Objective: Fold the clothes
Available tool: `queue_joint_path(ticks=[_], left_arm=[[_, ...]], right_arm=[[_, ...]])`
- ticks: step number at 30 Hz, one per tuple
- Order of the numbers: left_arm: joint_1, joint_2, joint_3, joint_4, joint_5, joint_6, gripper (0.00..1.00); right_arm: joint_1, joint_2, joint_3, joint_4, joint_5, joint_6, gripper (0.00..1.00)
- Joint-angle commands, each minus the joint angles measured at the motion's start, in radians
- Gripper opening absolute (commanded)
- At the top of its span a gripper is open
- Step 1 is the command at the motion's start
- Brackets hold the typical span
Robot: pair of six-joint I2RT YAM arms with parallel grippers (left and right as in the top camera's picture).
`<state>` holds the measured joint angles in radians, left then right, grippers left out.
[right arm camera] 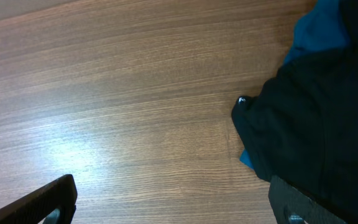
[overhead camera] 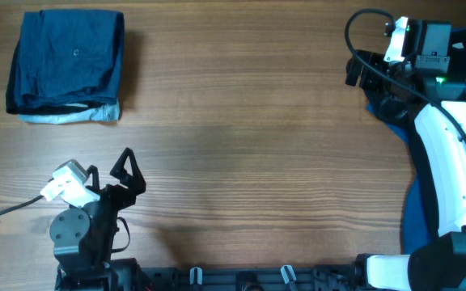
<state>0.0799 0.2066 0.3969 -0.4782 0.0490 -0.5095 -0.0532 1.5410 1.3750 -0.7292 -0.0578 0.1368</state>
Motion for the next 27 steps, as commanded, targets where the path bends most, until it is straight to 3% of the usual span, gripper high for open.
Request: queue_joint_path(ticks=[1, 8, 19, 27], left_arm=[[-0.005, -0.027, -0.014, 0.003, -0.017, 0.005, 1.00], [-0.005, -0.037, -0.014, 0.013, -0.017, 0.005, 1.00], [-0.006, -0.082, -0.016, 0.187, 0.033, 0.005, 1.00], [-0.006, -0.172, -0.131, 0.324, 0.070, 0.005, 1.00]], right_arm=[[0.005, 0.011, -0.008, 0.003, 0.013, -0.003, 1.00], [0.005, 0.011, -0.008, 0.003, 0.013, -0.003, 1.00], [0.005, 0.011, -0.008, 0.003, 0.013, -0.003, 1.00], [0.005, 0.011, -0.008, 0.003, 0.013, -0.003, 1.00]])
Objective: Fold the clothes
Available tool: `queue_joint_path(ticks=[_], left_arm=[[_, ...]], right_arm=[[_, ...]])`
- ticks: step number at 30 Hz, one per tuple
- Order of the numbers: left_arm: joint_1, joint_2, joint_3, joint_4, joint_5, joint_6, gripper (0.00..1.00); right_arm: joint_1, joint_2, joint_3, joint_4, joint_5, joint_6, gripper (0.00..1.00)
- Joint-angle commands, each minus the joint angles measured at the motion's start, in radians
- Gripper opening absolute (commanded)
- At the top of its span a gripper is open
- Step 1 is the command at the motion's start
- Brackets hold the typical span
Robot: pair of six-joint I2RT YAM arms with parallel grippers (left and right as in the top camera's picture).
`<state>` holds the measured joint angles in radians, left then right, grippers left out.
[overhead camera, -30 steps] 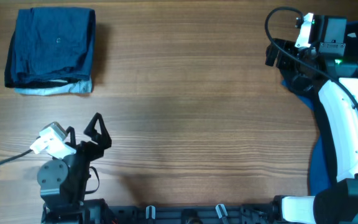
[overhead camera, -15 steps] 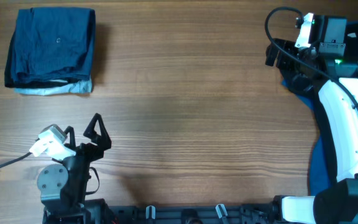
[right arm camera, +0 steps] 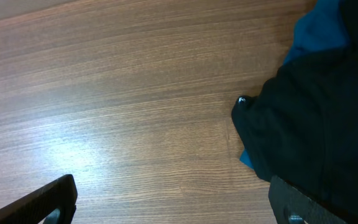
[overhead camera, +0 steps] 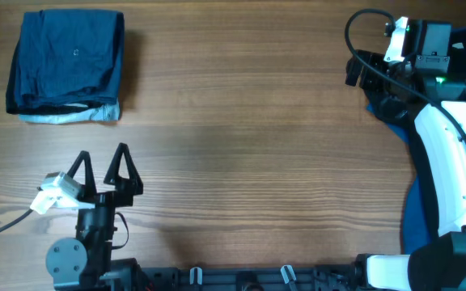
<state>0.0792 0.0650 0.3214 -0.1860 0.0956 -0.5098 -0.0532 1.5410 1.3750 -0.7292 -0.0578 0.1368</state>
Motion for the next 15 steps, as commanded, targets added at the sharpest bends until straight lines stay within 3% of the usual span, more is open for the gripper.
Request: queue_joint_path(ticks=[1, 15], left_arm=[[-0.005, -0.039, -0.073, 0.043, 0.023, 0.005, 1.00], [-0.006, -0.063, -0.207, 0.178, 0.039, 0.005, 1.00]], right_arm=[[0.005, 0.011, -0.008, 0.003, 0.013, -0.003, 1.00], [0.005, 0.011, -0.008, 0.003, 0.013, -0.003, 0.99]])
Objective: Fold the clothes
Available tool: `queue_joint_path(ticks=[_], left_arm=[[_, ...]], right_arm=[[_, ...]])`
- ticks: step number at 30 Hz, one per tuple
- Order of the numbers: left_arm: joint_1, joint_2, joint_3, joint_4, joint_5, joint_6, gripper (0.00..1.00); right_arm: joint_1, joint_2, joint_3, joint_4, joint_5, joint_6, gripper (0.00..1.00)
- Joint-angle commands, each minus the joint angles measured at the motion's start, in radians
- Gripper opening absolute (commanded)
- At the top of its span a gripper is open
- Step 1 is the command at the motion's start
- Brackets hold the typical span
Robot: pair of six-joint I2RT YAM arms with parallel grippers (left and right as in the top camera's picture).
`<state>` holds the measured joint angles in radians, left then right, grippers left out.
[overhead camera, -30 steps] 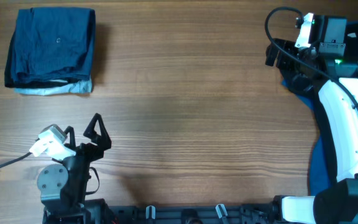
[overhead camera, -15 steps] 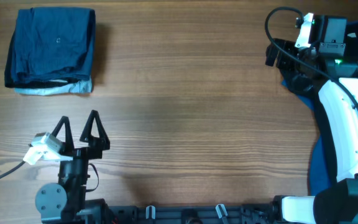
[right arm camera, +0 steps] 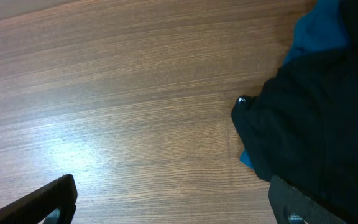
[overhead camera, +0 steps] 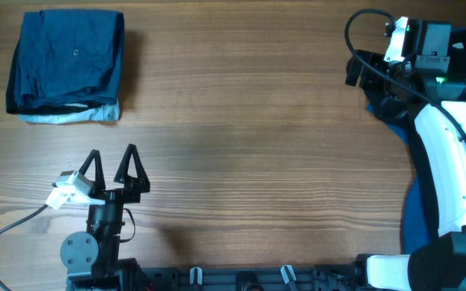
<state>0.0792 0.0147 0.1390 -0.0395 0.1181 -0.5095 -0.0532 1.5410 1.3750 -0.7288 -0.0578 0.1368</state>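
Note:
A folded dark blue garment lies at the table's far left corner. At the right edge, a heap of unfolded clothes sits under my right arm: a black piece on top and a bright blue one behind it. My right gripper hangs open over bare wood just left of the black piece, its right finger at the cloth's edge. Near the front left, my left gripper is open and empty, pointing away from the table's front edge.
The wooden table stretches between the folded garment and the heap. My right arm's white link lies over the heap along the right edge. A grey cable trails from the left wrist.
My left gripper has shifted a little to the right, still open and empty. The right arm and the clothes are where they were.
At first my left gripper stood turned sideways near the front left, its fingers close together in the overhead view. Then it faced the far side with fingers spread, and now it is slightly further right. My right gripper stayed open beside the black piece throughout.

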Motion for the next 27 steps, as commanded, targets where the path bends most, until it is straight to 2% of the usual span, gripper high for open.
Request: queue_joint_path(ticks=[1, 4, 10, 17, 22, 25, 27], left_arm=[[-0.010, -0.012, -0.036, 0.064, 0.016, 0.004, 1.00], [-0.027, -0.012, -0.067, 0.138, 0.009, 0.005, 1.00], [-0.035, -0.012, -0.117, 0.145, -0.059, 0.005, 1.00], [-0.071, -0.012, -0.133, 0.083, -0.249, 0.018, 1.00], [-0.071, -0.012, -0.133, -0.024, -0.266, 0.243, 1.00], [-0.071, -0.012, -0.133, -0.022, -0.249, 0.399, 1.00], [-0.071, -0.012, -0.133, -0.023, -0.246, 0.434, 1.00]], right_arm=[[0.005, 0.011, -0.008, 0.003, 0.013, -0.003, 1.00], [0.005, 0.011, -0.008, 0.003, 0.013, -0.004, 1.00], [0.005, 0.011, -0.008, 0.003, 0.013, -0.003, 1.00], [0.005, 0.011, -0.008, 0.003, 0.013, -0.003, 1.00], [0.005, 0.011, -0.008, 0.002, 0.013, -0.003, 1.00], [0.005, 0.011, -0.008, 0.003, 0.013, -0.003, 1.00], [0.005, 0.011, -0.008, 0.003, 0.013, -0.003, 1.00]])
